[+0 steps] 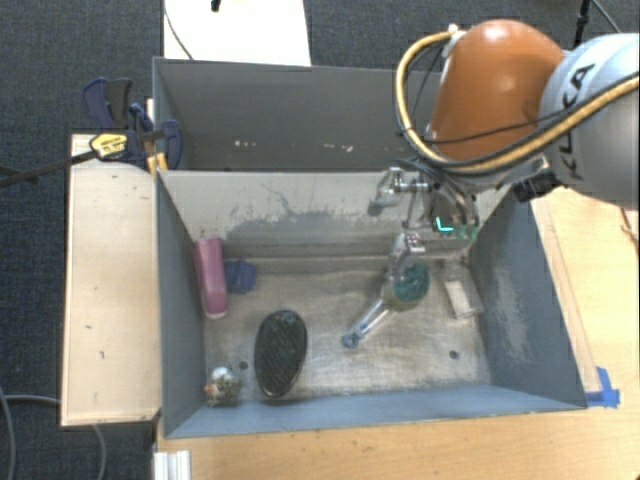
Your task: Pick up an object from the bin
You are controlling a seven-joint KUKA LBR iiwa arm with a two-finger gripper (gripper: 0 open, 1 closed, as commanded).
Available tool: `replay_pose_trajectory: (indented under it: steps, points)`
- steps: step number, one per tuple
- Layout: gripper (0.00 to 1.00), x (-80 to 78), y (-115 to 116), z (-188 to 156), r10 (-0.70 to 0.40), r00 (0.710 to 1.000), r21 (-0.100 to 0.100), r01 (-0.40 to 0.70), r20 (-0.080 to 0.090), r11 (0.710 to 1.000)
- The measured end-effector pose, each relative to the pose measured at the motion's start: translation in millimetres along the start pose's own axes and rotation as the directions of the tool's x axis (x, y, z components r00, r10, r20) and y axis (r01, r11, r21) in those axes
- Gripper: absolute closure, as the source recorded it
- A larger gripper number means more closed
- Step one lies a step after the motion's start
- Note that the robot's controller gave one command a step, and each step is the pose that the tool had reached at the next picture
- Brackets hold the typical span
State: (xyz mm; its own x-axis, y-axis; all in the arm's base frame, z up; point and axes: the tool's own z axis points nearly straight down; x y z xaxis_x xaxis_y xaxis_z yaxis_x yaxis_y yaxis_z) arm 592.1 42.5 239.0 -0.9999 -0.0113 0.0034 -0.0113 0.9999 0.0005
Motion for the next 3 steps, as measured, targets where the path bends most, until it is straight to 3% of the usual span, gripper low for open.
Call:
replay_pose_trajectory:
  steps: [1,2,3]
  points:
    - [0.00,28.1,-35.5,166.2,-0.083,0.997,0.001,0.083,0.005,0.997]
    - [1.00,25.7,-34.4,161.7,-0.082,0.997,0.000,0.082,0.012,0.997]
    - [1.00,14.5,-61.7,-42.7,-0.123,0.992,0.003,0.123,0.015,0.992]
